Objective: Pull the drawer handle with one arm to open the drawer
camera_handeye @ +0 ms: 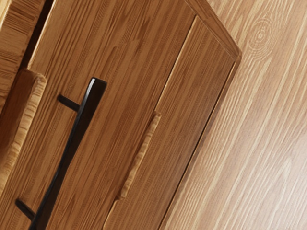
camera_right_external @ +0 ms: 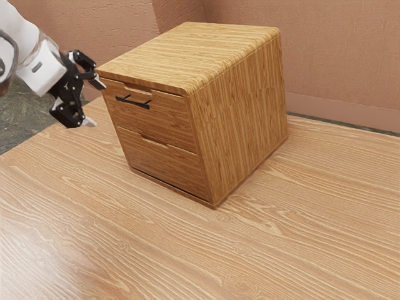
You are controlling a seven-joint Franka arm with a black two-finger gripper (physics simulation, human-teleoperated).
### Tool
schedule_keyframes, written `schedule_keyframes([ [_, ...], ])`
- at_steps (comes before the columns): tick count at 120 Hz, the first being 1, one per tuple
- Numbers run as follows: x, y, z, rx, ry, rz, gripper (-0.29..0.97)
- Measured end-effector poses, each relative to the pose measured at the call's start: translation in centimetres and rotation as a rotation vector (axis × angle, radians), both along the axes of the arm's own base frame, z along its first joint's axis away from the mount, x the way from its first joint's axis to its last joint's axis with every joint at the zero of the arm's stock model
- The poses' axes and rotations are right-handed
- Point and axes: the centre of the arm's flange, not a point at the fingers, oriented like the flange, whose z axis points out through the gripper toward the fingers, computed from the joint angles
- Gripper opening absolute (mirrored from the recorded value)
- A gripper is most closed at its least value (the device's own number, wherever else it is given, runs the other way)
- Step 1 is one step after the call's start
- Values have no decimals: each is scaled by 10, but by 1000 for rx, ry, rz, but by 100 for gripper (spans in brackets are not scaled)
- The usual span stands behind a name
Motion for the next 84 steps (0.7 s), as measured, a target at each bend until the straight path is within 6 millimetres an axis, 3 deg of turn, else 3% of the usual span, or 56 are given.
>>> schedule_keyframes([
  [23,11,8,-9,49,-27,-183,67],
  [54,28,8,-13,280,-51,-357,67],
  [66,38,11,-26,266,-65,-395,66],
  [84,40,13,-28,241,-96,-429,64],
])
